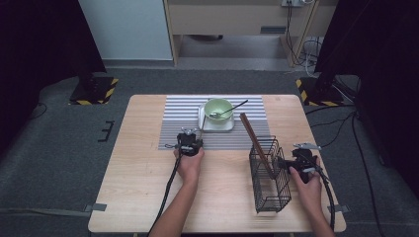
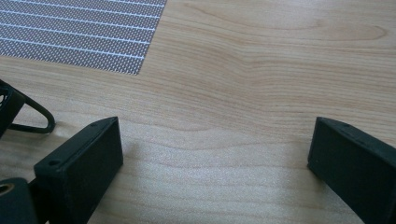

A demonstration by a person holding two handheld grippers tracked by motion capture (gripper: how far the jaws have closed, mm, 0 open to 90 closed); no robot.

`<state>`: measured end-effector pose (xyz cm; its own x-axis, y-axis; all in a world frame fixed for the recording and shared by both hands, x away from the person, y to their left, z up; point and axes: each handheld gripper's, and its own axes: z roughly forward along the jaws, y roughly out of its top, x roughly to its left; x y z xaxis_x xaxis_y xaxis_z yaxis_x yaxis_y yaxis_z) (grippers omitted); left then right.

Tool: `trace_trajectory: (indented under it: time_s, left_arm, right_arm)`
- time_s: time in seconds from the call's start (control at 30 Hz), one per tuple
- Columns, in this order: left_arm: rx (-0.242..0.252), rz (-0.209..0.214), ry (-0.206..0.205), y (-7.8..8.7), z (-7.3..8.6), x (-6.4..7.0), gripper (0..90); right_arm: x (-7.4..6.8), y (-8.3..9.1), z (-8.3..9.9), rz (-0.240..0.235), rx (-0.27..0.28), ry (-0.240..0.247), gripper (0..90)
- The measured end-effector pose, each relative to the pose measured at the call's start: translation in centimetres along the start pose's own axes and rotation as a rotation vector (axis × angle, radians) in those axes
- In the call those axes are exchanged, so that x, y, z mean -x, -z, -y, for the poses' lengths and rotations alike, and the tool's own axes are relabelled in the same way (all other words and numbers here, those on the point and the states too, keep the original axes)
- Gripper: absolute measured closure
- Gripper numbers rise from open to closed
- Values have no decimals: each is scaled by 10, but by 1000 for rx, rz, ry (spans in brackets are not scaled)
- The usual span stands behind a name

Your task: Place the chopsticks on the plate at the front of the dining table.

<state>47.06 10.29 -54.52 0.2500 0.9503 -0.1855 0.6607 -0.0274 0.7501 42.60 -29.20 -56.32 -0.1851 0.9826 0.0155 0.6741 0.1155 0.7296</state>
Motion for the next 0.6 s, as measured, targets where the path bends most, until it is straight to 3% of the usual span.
trace_trajectory:
  time_s: [0.4,0.6]
  left_arm:
    - [23,5,-30,-4,-4,10,799]
    - [25,15,-14,-9,-5,10,791]
  right_arm:
    - [0,0,0,0,0,0,34]
    - [0,0,0,0,0,0,34]
